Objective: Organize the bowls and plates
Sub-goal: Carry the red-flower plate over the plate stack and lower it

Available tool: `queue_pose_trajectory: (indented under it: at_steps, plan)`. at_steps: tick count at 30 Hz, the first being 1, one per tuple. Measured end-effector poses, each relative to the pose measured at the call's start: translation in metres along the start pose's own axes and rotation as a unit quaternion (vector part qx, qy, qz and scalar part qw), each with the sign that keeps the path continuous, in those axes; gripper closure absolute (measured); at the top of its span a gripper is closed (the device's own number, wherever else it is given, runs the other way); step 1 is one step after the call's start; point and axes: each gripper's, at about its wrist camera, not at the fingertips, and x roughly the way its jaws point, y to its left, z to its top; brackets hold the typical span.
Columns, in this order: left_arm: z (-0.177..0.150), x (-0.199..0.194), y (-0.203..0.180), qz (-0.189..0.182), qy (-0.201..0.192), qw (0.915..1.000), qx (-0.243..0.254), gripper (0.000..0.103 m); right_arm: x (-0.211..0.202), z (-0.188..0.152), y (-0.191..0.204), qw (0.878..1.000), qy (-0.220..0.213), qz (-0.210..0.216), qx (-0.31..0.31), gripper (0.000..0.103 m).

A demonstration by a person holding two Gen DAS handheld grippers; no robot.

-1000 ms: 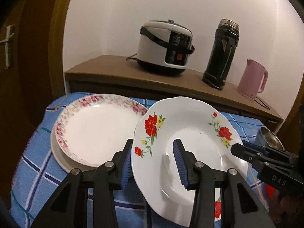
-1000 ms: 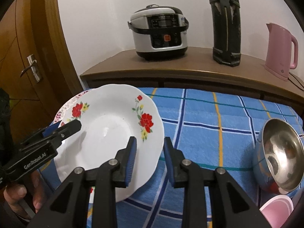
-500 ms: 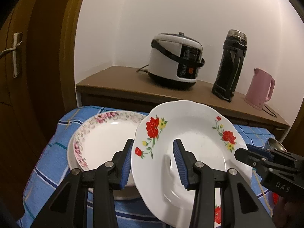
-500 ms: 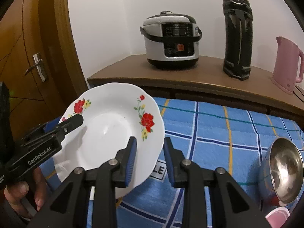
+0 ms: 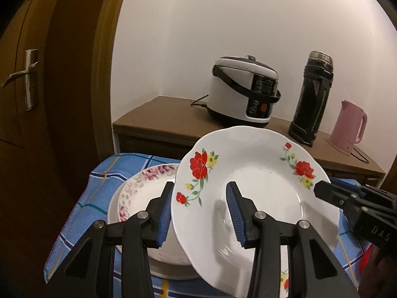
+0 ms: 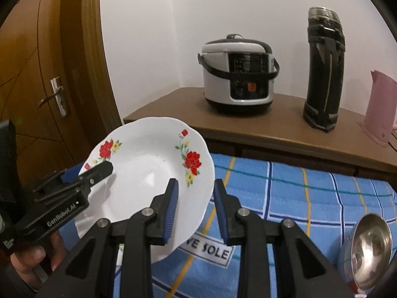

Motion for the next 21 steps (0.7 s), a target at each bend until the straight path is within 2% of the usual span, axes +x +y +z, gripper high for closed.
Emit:
queue_pose_trajectory:
  at_steps: [10, 21]
  plan:
    - [0.011, 0.0, 0.018, 0.014, -0.011, 0.9997, -0.018, 0.058, 0.009, 0.028, 0.02, 1.0, -0.016, 0.009, -0.016, 0.073]
    - [0.02, 0.011, 0.039, 0.031, -0.015, 0.999, -0.028, 0.058, 0.035, 0.039, 0.034, 1.0, -0.006, 0.014, -0.015, 0.073]
